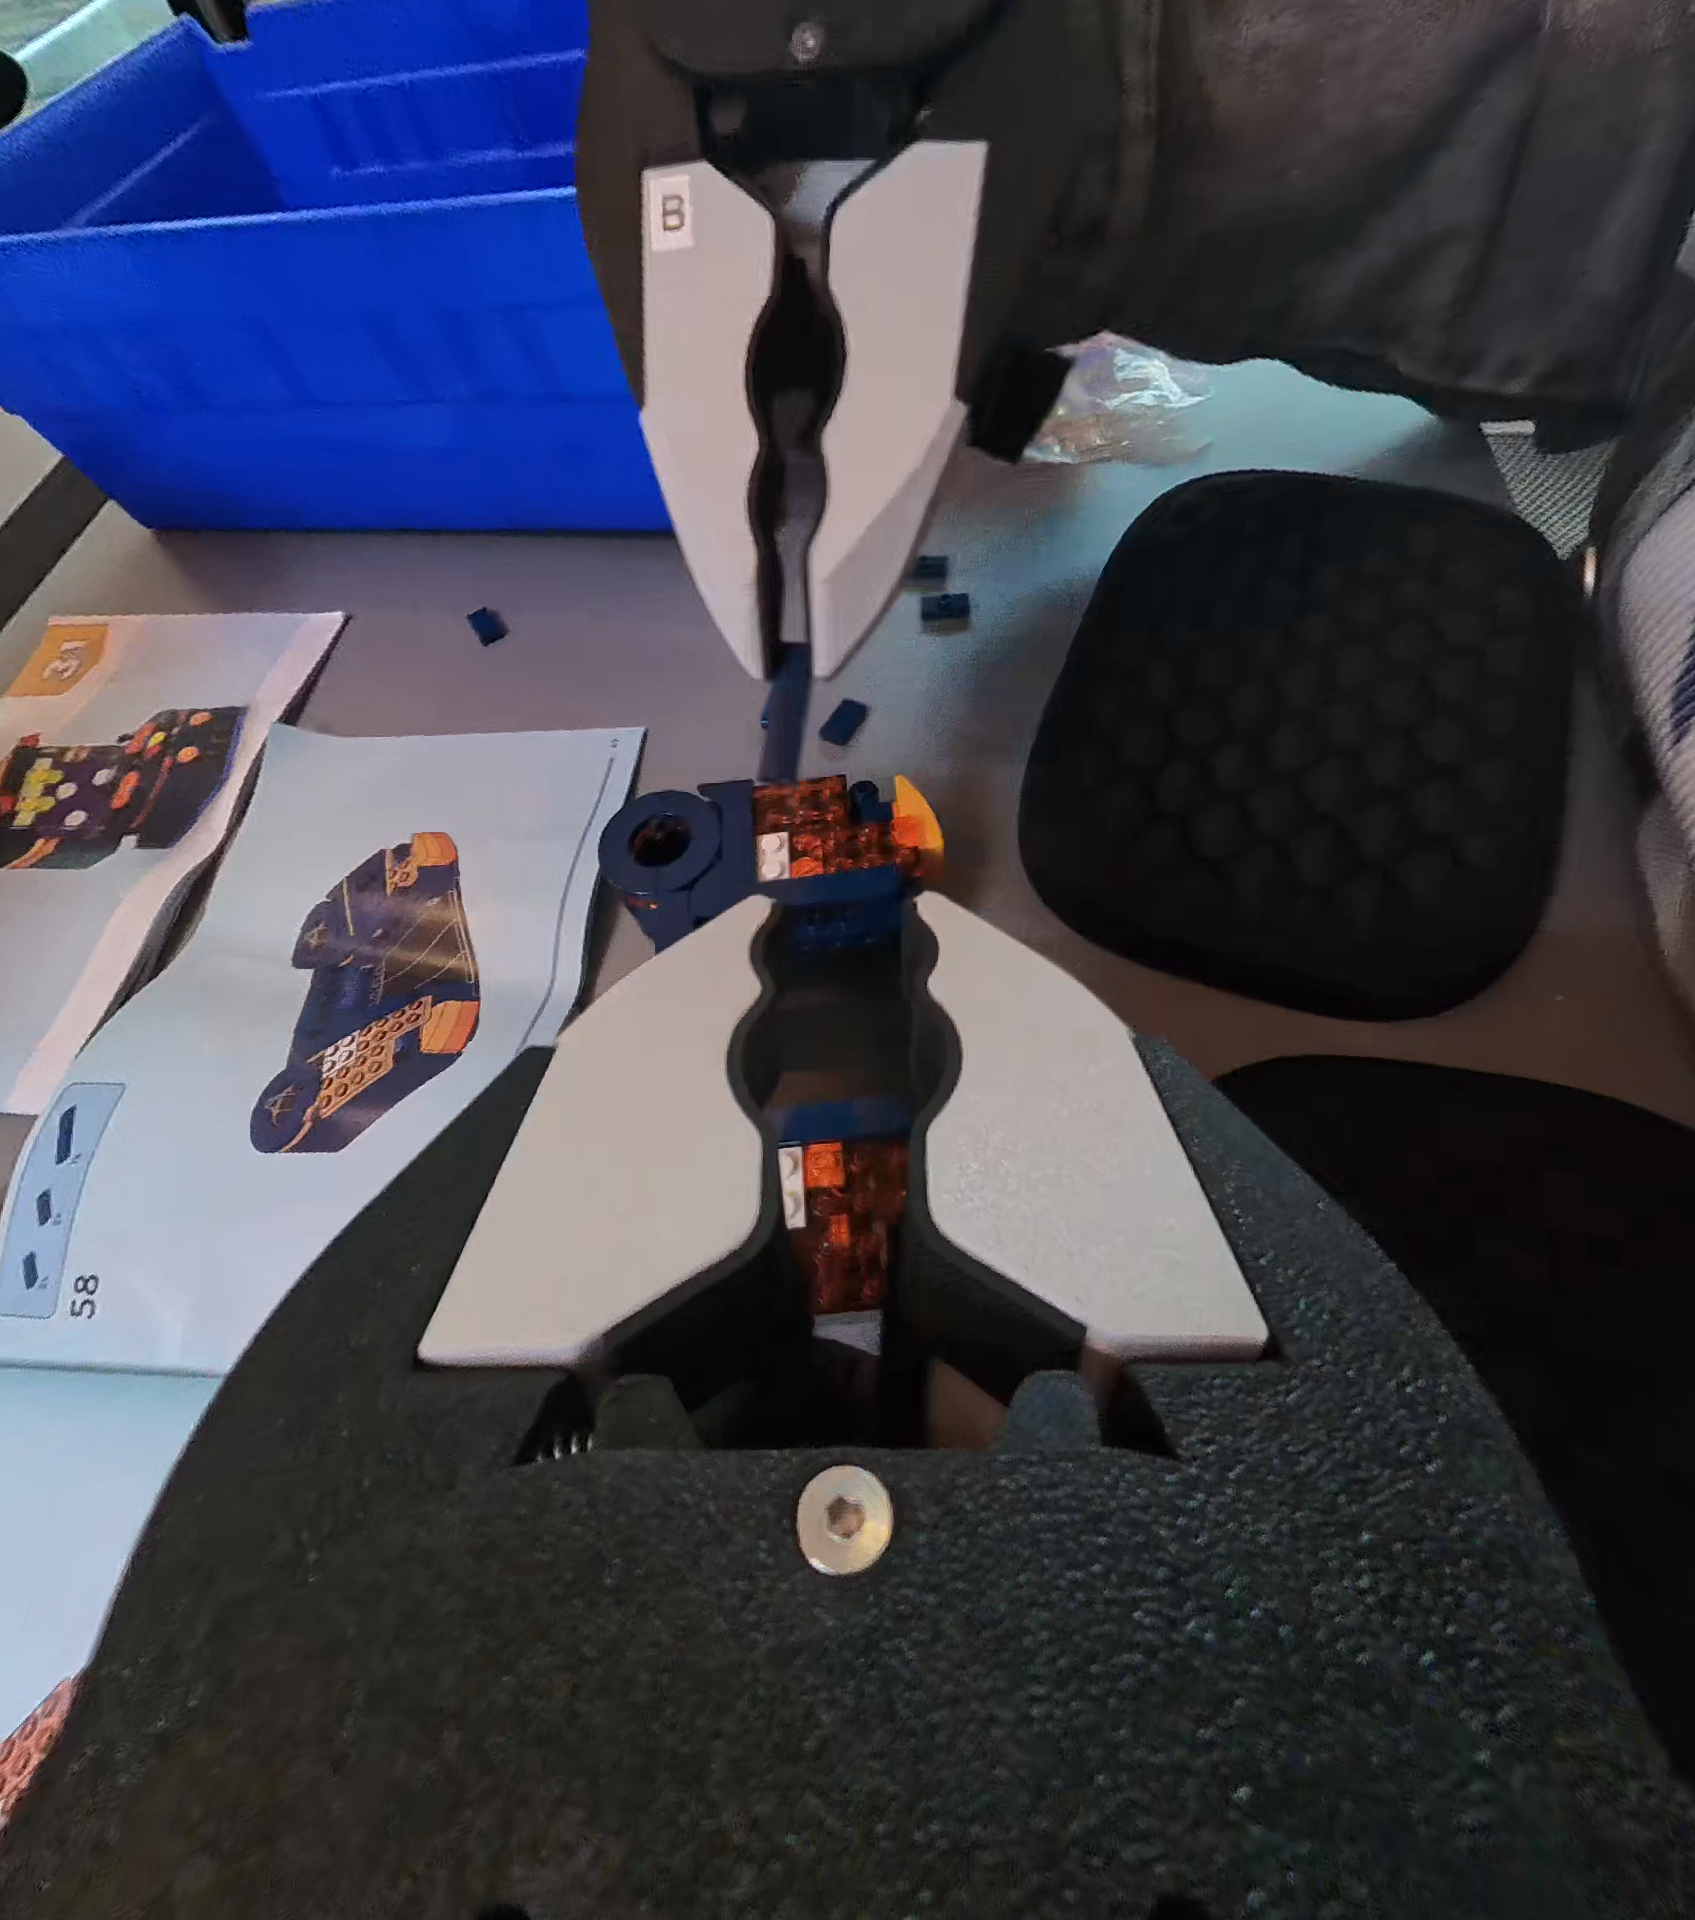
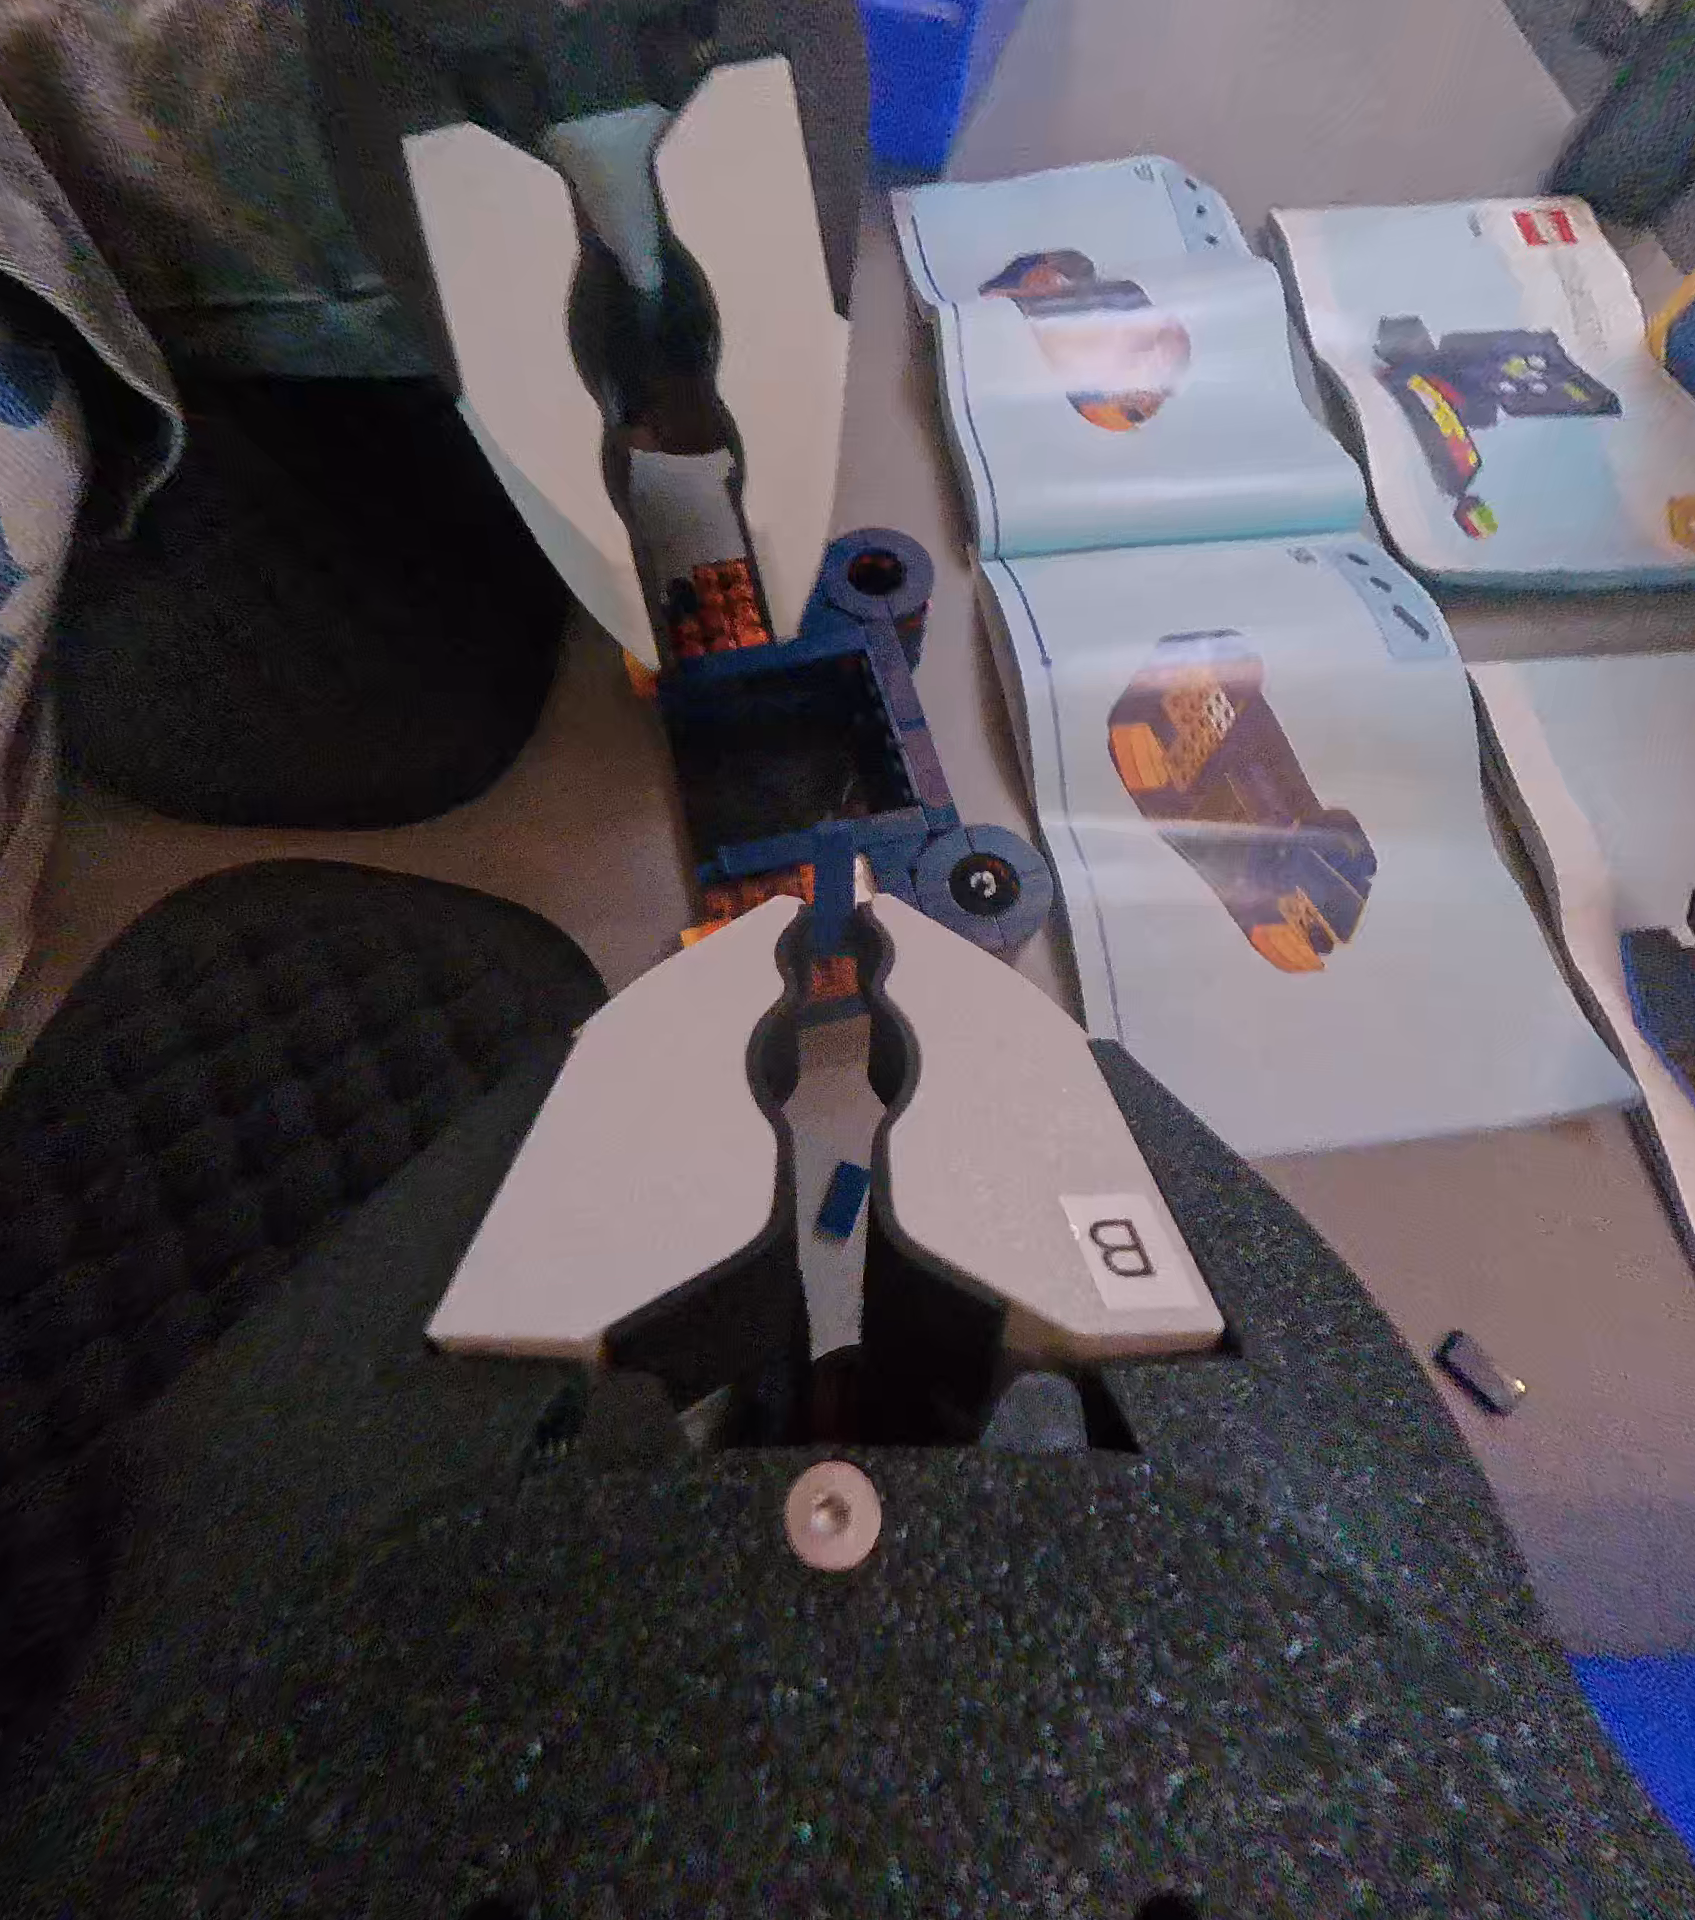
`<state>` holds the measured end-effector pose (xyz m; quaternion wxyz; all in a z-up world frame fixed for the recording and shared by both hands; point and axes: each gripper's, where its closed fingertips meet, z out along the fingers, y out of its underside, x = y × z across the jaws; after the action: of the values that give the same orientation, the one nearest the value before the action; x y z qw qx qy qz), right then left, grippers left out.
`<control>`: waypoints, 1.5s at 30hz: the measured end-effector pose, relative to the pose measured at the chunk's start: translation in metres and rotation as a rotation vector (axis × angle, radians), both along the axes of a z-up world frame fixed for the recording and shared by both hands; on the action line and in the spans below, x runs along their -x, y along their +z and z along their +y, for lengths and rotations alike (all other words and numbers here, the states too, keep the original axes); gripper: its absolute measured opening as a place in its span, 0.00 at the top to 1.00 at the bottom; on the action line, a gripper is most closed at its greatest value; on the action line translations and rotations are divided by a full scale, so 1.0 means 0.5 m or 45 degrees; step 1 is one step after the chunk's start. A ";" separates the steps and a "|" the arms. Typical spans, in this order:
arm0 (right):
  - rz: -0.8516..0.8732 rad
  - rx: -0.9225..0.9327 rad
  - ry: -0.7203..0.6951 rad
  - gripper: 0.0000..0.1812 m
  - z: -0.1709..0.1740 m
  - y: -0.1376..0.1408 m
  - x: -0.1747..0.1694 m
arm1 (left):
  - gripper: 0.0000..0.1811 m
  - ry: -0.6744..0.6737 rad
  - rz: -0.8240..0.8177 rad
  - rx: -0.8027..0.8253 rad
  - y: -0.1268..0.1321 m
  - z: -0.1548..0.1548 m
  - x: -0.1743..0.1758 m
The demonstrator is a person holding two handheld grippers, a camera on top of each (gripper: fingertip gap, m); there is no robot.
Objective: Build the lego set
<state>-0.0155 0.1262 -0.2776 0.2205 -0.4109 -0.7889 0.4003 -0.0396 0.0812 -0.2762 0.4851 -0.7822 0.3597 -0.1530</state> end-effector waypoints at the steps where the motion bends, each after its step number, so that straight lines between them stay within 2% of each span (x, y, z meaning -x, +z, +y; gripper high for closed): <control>1: -0.025 0.007 -0.015 0.96 0.010 -0.007 -0.003 | 0.89 -0.011 -0.004 0.004 0.000 -0.001 -0.003; 6: -0.105 -0.090 0.038 0.96 0.009 -0.038 0.003 | 0.82 -0.028 0.032 0.014 -0.007 0.002 -0.015; 14: -0.216 -0.191 0.159 0.96 0.004 -0.051 0.017 | 0.77 -0.062 0.082 0.023 -0.015 0.006 -0.027; 24: -0.256 -0.278 0.195 0.96 0.005 -0.063 0.021 | 0.75 -0.107 0.124 0.045 -0.030 0.002 -0.041; 38: -0.156 -0.310 0.111 0.94 0.011 -0.054 0.035 | 0.75 -0.097 0.143 0.037 -0.032 0.002 -0.035; 41: -0.108 -0.248 0.044 1.00 0.006 -0.038 0.029 | 0.75 -0.019 0.145 0.027 -0.029 0.014 -0.015; 43: -0.109 -0.193 0.015 1.00 -0.007 -0.039 0.018 | 0.72 0.047 0.146 0.019 -0.025 0.028 0.001; 45: -0.111 -0.138 -0.052 1.00 -0.014 -0.044 0.013 | 0.67 0.037 0.142 0.060 -0.024 0.030 0.004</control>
<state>-0.0222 0.1191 -0.2995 0.2161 -0.4315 -0.8097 0.3341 -0.0418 0.0960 -0.2882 0.4480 -0.8059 0.3711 -0.1106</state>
